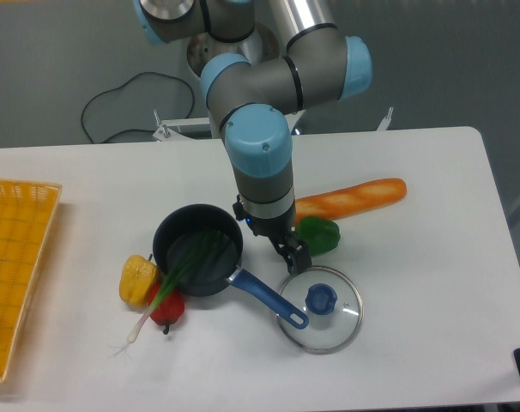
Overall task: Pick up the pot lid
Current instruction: 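Move the gripper from beside the saucepan toward the glass lid's blue knob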
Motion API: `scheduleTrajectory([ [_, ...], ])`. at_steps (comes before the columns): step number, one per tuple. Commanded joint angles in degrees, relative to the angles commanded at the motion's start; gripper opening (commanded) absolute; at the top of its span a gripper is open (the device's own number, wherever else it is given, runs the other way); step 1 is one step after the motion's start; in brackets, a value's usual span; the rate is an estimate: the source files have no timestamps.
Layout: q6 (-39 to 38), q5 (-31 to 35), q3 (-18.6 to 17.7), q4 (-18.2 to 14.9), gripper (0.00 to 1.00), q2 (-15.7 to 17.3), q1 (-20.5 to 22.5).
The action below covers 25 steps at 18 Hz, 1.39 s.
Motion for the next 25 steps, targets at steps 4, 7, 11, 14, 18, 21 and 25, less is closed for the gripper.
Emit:
scheduleTrajectory([
  [4,0.0,-0.1,-0.9,0.1,1.0,0.3,0.2],
  [7,-1.0,-0.5,-1.5,-0.4,1.0,0.9,0.2],
  [11,-4.0,-0.9,-3.3,-0.4,1.0,2.0,0.3],
  [14,-4.1,-0.8,-3.3,-0.3,1.0,2.2,0.3],
  [18,-10.1,-3.1,-3.3,0.3,1.0,3.2,0.3],
  [21,-13.0,-4.7,-3.2,0.6,1.0,3.2,0.2],
  [25,-12.9,-4.3,-2.9,1.6,1.0,2.7,-0.3],
])
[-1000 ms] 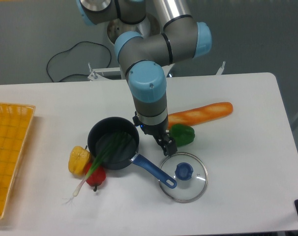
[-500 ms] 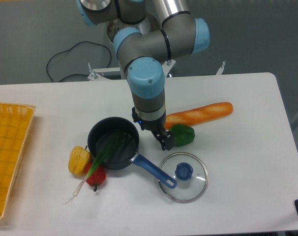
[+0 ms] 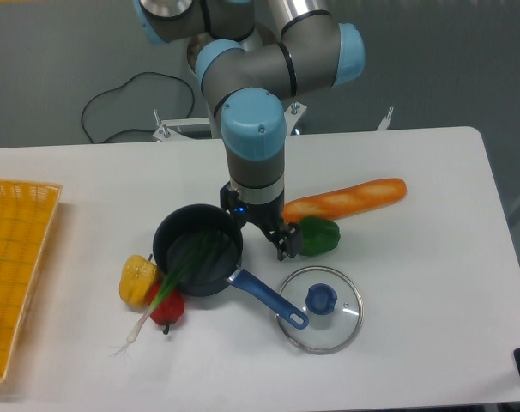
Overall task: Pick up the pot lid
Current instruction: 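Move the gripper from beside the saucepan toward the glass lid's blue knob, then lower the open gripper over the blue knob of the glass lid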
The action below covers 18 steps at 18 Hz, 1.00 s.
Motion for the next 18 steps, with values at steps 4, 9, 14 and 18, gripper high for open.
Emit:
scheduleTrajectory([
  [4,0.1,0.1,0.9,0.0,1.0,-0.8,0.5],
  [9,0.1,2.6,2.3,-0.1,1.0,-3.6,2.5],
  [14,0.0,2.0,2.9,-0.2,1.0,-4.9,5.8],
  [18,-1.9,1.8,4.0,-0.1,1.0,-7.8,6.9],
])
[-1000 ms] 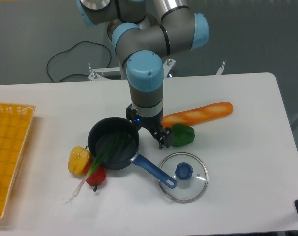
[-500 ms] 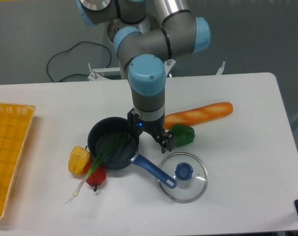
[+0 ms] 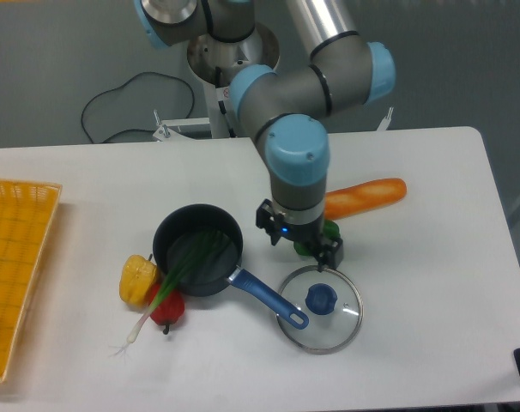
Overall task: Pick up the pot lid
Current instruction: 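Lower the open gripper over the blue knob of the glass lid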
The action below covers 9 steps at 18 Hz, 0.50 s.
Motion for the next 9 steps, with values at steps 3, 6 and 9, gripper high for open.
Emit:
scheduleTrajectory([
  [3,-8.3,-0.5,0.9,0.1,1.0,-1.1,1.1],
  [6,-9.8,-0.5,1.1,0.1,1.0,-2.3,1.1],
  [9,-9.7,-0.8,1.1,1.1,1.0,-2.7,1.5],
])
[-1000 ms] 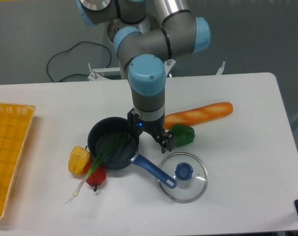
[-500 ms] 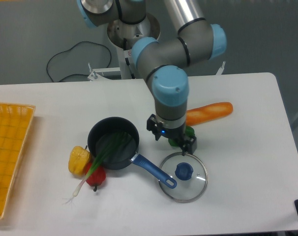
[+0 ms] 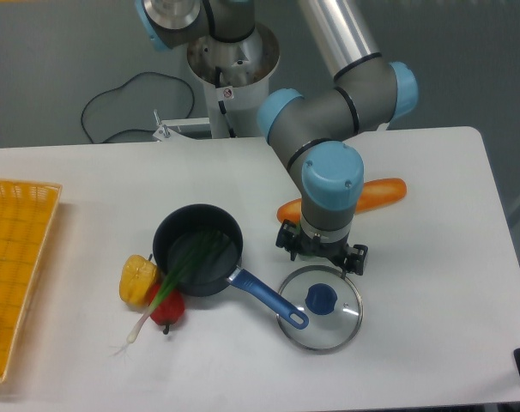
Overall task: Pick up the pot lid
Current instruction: 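Lower the open gripper over the blue knob of the glass lid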
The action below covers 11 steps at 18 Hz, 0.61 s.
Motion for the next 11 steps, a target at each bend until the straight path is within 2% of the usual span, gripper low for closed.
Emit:
scheduleTrajectory([
  [5,-6.1,-0.1,0.6,4.0,1.0,-2.8,-0.1],
  [11,-7.6,-0.6,2.8,4.2,1.0,-5.2,-0.2],
])
